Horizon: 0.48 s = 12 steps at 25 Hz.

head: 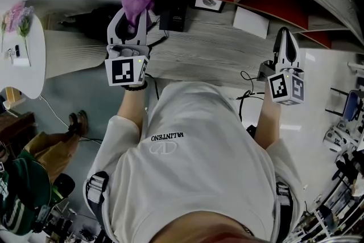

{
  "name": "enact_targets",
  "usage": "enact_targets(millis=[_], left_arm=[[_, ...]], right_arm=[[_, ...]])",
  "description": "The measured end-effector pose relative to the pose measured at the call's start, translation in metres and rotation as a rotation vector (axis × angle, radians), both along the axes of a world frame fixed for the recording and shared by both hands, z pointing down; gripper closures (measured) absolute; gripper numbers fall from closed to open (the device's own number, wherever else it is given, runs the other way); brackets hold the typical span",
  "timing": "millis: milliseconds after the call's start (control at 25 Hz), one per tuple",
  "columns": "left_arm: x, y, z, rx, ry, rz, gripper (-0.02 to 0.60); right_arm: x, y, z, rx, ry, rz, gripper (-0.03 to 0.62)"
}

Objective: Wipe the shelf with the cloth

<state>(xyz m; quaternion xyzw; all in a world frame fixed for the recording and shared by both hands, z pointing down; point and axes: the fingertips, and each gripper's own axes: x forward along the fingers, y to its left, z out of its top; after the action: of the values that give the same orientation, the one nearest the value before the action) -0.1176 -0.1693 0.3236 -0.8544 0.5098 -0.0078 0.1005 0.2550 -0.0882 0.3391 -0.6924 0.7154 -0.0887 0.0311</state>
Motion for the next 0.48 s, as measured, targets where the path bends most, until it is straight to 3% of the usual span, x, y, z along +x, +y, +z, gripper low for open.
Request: enact_targets(millis=[480], left_arm=[[0.0003, -0.0002, 0.0056, -0.009, 0.002, 0.001, 0.492]], right_arm=[[-0.0024, 0.0000, 0.0057, -0.006, -0.009, -0.002, 0.595]])
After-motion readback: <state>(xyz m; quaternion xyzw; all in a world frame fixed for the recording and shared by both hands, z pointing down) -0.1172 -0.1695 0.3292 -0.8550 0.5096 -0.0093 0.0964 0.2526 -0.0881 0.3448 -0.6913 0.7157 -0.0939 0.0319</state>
